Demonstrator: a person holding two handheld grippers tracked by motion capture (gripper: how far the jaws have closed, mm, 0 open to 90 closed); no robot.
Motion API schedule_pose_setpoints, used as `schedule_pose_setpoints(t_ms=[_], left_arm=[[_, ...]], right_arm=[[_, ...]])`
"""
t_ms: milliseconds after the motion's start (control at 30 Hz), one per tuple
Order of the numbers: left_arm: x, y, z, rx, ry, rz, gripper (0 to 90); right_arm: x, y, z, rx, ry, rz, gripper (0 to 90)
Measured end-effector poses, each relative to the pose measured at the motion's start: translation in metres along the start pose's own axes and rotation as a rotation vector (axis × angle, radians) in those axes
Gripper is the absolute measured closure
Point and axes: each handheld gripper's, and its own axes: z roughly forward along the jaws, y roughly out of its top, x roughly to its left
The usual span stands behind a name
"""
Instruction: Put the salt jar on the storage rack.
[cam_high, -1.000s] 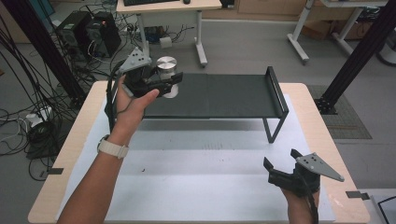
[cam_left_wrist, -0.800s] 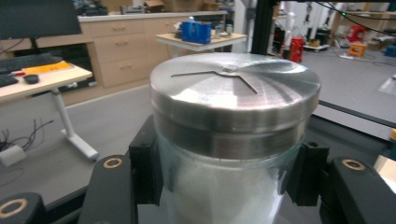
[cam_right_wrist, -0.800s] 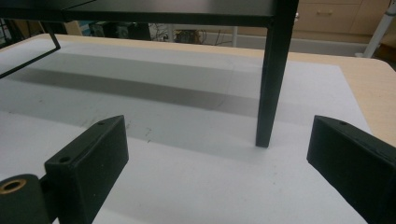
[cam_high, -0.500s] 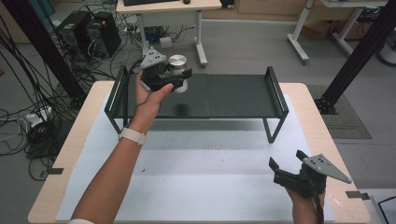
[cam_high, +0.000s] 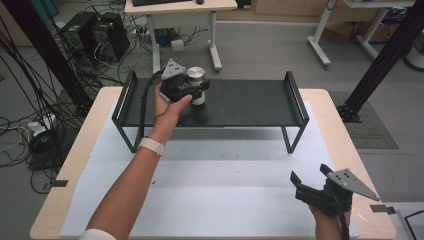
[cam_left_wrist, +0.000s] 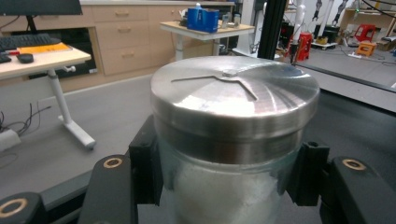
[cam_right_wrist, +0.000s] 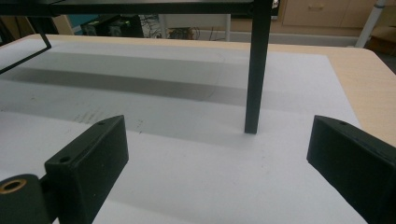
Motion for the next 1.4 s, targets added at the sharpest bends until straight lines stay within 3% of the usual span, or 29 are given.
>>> schedule_pose_setpoints(t_ms=[167,433,500,533,567,667,767,800,867,933,1100,1233,1400], left_arm=[[0.001,-0.004,0.001,0.007,0.001,0.005,42.4],[-0.002,-0.01,-0.001,-0.021,0.003,0.008,40.5],[-0.009,-0.009,-0.005,-0.026,0.034,-0.01,23.9],[-0.009,-0.009,-0.005,-0.026,0.034,-0.01,19.8],[-0.016,-0.01,-0.014,-0.035,0.061,0.014,19.6],[-0.02,-0.012,-0.022,-0.049,0.073,0.012,12.3],[-0.024,-0.018,-0.043,-0.078,0.106,0.019,10.7],[-0.024,-0.018,-0.043,-0.078,0.106,0.019,9.3],[-0.024,-0.023,-0.058,-0.099,0.116,0.016,9.1],[-0.024,-0.024,-0.062,-0.101,0.118,0.016,8.8],[-0.023,-0.03,-0.089,-0.097,0.129,0.024,5.8],[-0.023,-0.034,-0.101,-0.101,0.125,0.008,3.7],[-0.031,-0.049,-0.123,-0.127,0.142,-0.034,0.4]], right_arm=[[0.001,0.001,0.001,0.0,0.001,0.0,4.5],[0.002,0.001,0.003,-0.001,0.004,0.002,4.5],[0.003,0.0,0.004,0.0,0.005,0.001,4.5],[0.003,0.0,0.004,0.0,0.005,0.001,4.5],[0.003,0.0,0.004,0.0,0.006,0.0,4.5],[0.004,0.0,0.005,0.001,0.008,0.0,4.5],[0.006,0.0,0.008,0.001,0.014,0.002,4.5],[0.006,0.0,0.008,0.001,0.014,0.002,4.5],[0.009,0.002,0.01,-0.001,0.026,-0.007,4.5],[0.01,0.002,0.011,0.001,0.03,-0.012,4.5],[0.015,0.004,0.014,0.001,0.043,-0.02,4.5],[0.018,0.005,0.015,-0.001,0.049,-0.025,4.5],[0.021,0.005,0.016,-0.003,0.054,-0.024,4.5]])
